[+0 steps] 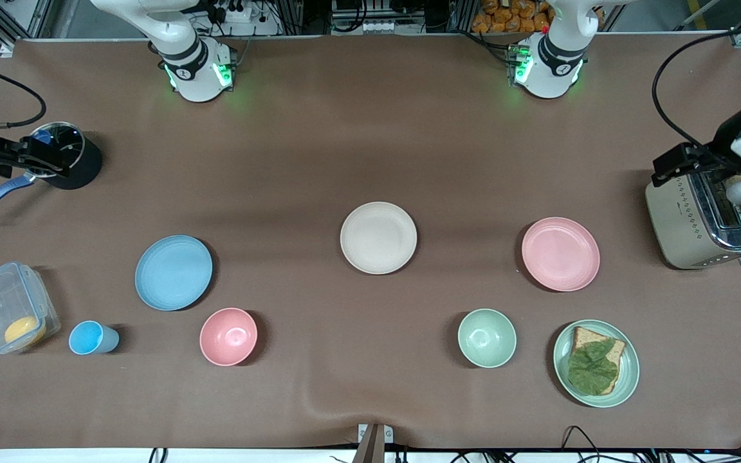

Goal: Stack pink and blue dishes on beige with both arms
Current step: 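Reach the pink plate with the left gripper while the right gripper descends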

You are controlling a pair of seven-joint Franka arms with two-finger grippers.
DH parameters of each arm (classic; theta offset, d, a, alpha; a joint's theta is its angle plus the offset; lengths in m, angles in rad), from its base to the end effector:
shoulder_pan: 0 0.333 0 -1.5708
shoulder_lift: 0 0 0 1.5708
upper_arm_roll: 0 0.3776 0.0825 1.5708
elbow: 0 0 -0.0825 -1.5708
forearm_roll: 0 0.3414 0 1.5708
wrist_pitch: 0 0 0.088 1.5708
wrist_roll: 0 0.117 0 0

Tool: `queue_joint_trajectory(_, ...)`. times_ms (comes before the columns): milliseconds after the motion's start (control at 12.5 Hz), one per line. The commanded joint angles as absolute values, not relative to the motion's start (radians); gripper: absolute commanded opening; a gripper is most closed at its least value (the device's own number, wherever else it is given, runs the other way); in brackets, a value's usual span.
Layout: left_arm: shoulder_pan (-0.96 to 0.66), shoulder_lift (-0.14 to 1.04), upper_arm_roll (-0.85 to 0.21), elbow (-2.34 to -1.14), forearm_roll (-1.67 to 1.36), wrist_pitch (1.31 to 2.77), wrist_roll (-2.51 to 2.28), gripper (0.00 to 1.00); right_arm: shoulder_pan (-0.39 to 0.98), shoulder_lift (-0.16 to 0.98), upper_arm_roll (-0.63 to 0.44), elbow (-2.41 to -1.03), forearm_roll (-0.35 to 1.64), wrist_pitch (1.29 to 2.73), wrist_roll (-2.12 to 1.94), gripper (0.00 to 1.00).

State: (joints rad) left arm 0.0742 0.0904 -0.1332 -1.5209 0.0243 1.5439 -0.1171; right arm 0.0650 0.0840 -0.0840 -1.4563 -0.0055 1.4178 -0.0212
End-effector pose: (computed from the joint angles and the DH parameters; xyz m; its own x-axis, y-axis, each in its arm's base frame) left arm 0.5399 -0.0249 0.6480 0.9962 0.0586 -0.0647 0.0574 -0.9982 -0.0200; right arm 0.5255 -0.0082 0.6685 0.9925 0.0009 -0.1221 0.0022 -0.9999 0.0099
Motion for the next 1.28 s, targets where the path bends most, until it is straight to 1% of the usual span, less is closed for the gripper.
queue_joint_trajectory(0,0.087,0.149,-0.133,-1.602,0.026,1.624,-0.116,1.00,0.049,0.092,-0.077,-1.439,0.000,1.404,-0.034,1.00)
queue_joint_trajectory(239,0.117,0.158,-0.133,-1.829,0.026,1.886,-0.124,1.00,0.038,0.100,-0.077,-1.439,0.000,1.404,-0.034,1.00)
queue_joint_trajectory(399,0.118,0.198,-0.132,-1.928,0.028,2.032,-0.152,1.00,0.038,0.103,-0.077,-1.439,0.000,1.405,-0.034,1.00)
queue_joint_trajectory(479,0.117,0.233,-0.132,-1.946,0.052,2.072,-0.158,1.00,0.038,0.110,-0.077,-1.439,0.000,1.407,-0.031,1.00)
queue_joint_trajectory(558,0.120,0.267,-0.132,-1.951,0.070,2.103,-0.160,1.00,0.040,0.147,-0.077,-1.427,-0.005,1.414,-0.026,1.00)
queue_joint_trajectory(718,0.138,0.325,-0.130,-1.971,0.074,2.166,-0.164,1.00,0.038,0.159,-0.077,-1.422,-0.005,1.416,-0.031,1.00)
queue_joint_trajectory(798,0.146,0.343,-0.130,-1.985,0.074,2.199,-0.170,1.00,0.026,0.182,-0.078,-1.427,-0.002,1.416,-0.034,1.00)
queue_joint_trajectory(957,0.147,0.379,-0.130,-2.000,0.074,2.258,-0.186,1.00,-0.008,0.265,-0.075,-1.422,0.021,1.431,-0.058,1.00)
queue_joint_trajectory(1037,0.147,0.402,-0.130,-2.002,0.074,2.282,-0.202,1.00,-0.006,0.278,-0.077,-1.427,0.035,1.469,-0.077,1.00)
queue_joint_trajectory(1196,0.146,0.434,-0.129,-2.002,0.075,2.313,-0.230,1.00,-0.006,0.305,-0.077,-1.442,0.028,1.488,-0.078,1.00)
